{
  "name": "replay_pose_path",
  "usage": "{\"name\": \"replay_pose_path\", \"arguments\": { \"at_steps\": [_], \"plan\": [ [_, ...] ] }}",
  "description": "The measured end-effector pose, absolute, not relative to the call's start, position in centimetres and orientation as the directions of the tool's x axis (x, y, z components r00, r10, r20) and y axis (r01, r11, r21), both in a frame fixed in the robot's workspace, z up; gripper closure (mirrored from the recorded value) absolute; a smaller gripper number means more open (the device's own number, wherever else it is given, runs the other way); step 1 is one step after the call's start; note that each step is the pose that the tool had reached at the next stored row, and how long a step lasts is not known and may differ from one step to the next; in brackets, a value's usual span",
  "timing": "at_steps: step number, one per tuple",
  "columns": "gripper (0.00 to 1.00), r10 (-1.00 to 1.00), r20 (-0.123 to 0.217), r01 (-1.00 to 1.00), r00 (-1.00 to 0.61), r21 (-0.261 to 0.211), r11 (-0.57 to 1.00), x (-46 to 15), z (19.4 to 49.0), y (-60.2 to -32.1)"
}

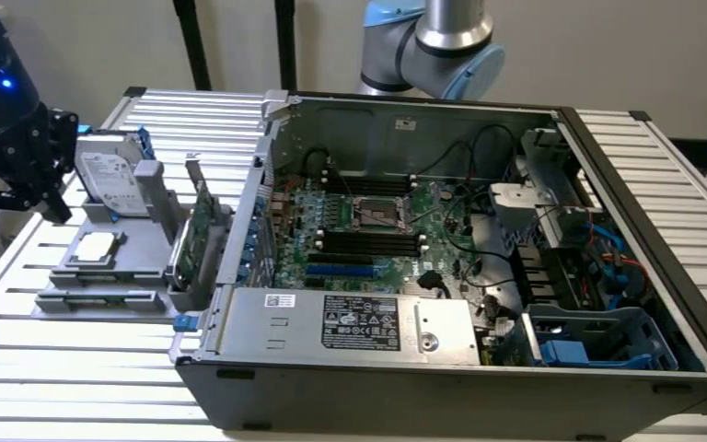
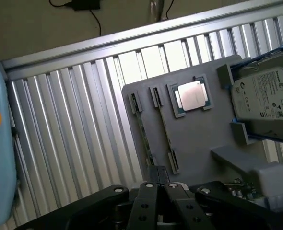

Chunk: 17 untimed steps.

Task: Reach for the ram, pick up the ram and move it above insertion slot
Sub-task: 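Pick up the ram and move it above insertion slot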

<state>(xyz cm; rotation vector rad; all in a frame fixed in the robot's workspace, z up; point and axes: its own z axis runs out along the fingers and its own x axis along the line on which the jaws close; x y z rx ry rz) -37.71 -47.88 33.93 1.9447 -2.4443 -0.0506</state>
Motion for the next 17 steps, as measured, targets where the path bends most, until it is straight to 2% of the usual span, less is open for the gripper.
{"name": "replay_pose_path", "arguments": {
  "at_steps": [17],
  "plan": [
    [0.89,-0.996,-0.022,-0.996,0.082,0.030,-0.083,-37.71,33.20,-47.87]
  ]
}}
